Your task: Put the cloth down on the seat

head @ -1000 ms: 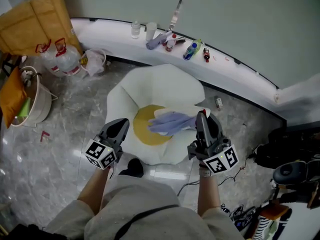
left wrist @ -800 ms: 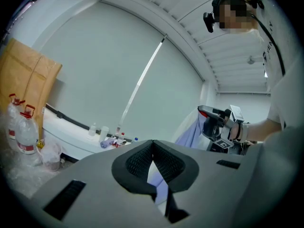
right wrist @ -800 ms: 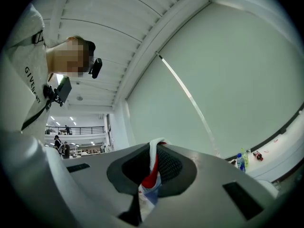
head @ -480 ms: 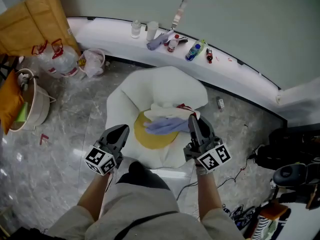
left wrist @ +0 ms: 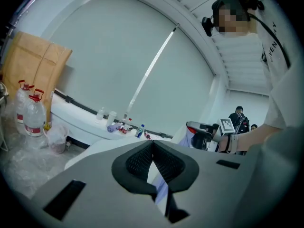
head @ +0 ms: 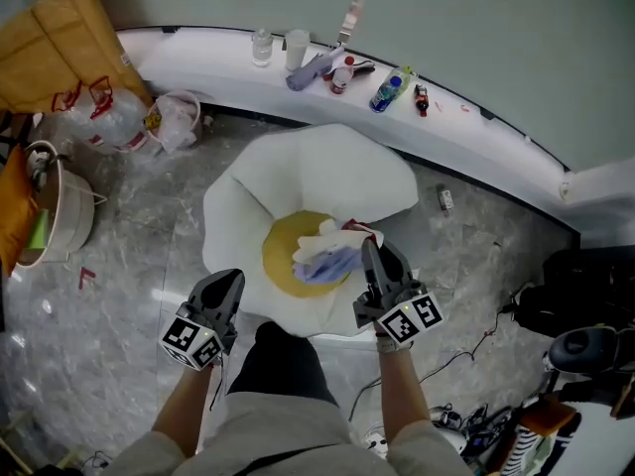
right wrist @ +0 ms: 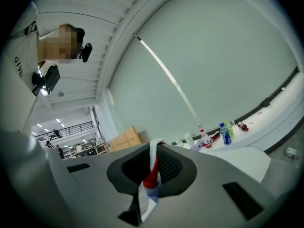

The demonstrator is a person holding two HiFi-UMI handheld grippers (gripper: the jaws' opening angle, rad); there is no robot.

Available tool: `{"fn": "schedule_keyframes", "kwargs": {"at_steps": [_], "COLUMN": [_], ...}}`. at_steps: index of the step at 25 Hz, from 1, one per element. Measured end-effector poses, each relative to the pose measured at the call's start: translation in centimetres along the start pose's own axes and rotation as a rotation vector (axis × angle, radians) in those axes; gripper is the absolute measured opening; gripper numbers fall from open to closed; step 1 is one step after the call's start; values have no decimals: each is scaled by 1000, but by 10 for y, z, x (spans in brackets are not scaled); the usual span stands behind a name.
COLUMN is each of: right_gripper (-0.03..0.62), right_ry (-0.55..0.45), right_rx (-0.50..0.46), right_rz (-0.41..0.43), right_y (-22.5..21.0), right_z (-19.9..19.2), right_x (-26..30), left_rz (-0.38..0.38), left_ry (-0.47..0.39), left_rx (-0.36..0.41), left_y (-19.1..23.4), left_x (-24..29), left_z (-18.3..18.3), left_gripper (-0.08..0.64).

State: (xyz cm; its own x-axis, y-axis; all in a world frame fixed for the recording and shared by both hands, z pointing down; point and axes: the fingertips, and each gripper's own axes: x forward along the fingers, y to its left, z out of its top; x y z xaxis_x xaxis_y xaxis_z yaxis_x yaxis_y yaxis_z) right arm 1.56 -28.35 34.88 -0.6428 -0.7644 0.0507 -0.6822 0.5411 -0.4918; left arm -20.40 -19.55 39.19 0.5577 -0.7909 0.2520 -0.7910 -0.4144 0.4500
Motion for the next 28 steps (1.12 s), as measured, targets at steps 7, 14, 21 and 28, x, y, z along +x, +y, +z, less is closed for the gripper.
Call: {"fn": "schedule_keyframes", "kwargs": {"at_steps": [7, 14, 21, 28], "right_gripper": [32, 32, 32, 32], "right_ry": [-3, 48, 70, 155], "right_rx": [37, 67, 133, 173], "right_rz": [-24, -48, -2, 47], "right_y": [-44, -83, -85, -68], "right_z": [-35, -82, -114, -165], "right_x": [9, 17, 23, 10], "left_rz": [-35, -45, -24, -23], "left_ry": [13, 1, 43, 79], "left_rx": [29, 5, -23, -64], "left_y": [12, 18, 36, 52], "left_x": [68, 121, 149, 170], "left_z": [-37, -60, -95, -130], "left_gripper": [14, 14, 14, 14]}}
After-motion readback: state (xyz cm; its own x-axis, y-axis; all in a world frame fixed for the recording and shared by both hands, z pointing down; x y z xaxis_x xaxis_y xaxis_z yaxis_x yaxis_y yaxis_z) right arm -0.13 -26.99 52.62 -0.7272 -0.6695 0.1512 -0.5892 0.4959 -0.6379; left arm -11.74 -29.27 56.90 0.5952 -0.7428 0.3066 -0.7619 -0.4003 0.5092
